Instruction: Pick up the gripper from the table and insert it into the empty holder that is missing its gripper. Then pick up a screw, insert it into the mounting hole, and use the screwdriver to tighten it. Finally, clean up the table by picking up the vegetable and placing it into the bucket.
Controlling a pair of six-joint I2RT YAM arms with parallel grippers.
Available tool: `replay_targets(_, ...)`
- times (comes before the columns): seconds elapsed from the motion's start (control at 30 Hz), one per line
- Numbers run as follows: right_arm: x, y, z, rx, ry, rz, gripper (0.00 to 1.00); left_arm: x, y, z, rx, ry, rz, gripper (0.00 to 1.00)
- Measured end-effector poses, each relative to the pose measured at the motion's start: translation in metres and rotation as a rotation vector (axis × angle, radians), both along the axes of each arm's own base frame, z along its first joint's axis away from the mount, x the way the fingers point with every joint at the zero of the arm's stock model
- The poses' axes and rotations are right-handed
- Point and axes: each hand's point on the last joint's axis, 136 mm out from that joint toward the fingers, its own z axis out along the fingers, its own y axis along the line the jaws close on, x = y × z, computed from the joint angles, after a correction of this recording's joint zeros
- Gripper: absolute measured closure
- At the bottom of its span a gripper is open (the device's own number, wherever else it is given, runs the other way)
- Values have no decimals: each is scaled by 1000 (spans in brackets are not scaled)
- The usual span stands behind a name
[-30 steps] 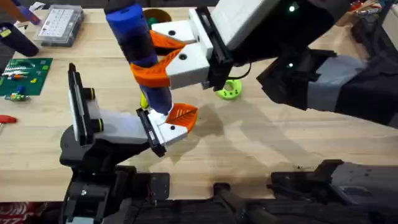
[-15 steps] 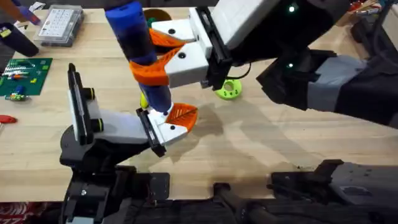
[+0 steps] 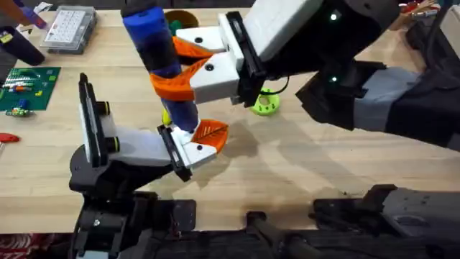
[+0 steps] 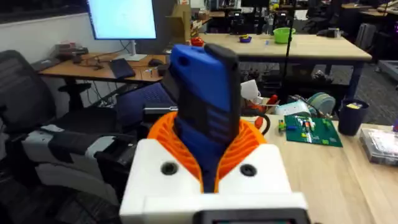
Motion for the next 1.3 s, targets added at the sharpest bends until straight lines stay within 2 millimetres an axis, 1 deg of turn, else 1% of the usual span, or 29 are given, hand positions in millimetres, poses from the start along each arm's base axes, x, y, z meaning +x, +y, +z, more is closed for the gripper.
replay_targets(0.8,0,-1,1,14,3,-10,932,0,0,0,0,-1,0,988)
replay_targets(0.93,3,0,1,0,32,-16,932,0,0,0,0,0,0,988)
replay_targets(1.03,12,5,3,-62,79,-21,931,0,0,0,0,0,1,988)
replay_targets(1.07,16,7,6,-83,89,-26,932,0,0,0,0,0,1,988)
replay_targets(1.13,23,10,26,-99,75,-39,931,0,0,0,0,0,1,988)
replay_targets(1.17,30,9,71,-58,-41,-74,931,0,0,0,0,0,0,988)
replay_targets(1.23,30,7,98,-25,-122,-94,931,0,0,0,0,0,0,988)
replay_targets(1.3,27,3,118,8,-192,-108,931,0,0,0,0,0,0,988)
